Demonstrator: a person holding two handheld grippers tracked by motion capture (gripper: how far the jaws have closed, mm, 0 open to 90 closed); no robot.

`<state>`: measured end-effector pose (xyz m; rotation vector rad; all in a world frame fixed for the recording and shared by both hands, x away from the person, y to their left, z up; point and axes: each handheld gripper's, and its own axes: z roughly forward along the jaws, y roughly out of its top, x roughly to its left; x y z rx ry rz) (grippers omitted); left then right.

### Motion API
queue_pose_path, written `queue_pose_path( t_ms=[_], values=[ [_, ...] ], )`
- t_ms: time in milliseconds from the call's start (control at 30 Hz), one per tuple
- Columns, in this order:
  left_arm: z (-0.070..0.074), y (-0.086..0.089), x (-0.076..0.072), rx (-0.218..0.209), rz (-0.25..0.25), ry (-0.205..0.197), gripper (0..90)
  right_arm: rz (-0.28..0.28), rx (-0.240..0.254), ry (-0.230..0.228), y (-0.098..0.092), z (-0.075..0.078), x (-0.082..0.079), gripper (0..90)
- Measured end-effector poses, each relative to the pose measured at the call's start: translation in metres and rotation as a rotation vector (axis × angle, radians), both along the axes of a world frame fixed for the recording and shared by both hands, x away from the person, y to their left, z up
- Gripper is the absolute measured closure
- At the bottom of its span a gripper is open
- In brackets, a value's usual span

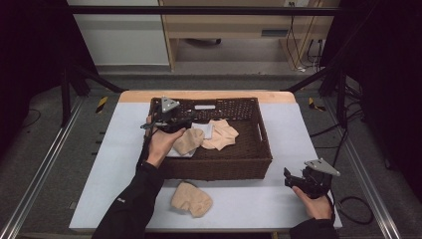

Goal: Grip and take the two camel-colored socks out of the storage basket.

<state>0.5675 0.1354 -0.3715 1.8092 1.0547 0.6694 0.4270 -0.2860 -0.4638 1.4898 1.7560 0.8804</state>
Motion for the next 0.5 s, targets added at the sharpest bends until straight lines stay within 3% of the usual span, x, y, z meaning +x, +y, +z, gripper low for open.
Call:
queue_pose_path(
  t_ms=[400,500],
  values=[
    [-0.038,-0.007,0.016,0.068,-0.006,0.13,39.8,-0.001,0.0,0.0,0.0,0.0,0.0,5.6],
    [-0.04,-0.009,0.015,0.089,-0.012,0.138,36.6,-0.001,-0.001,0.003,0.001,0.0,0.0,5.6]
  ],
)
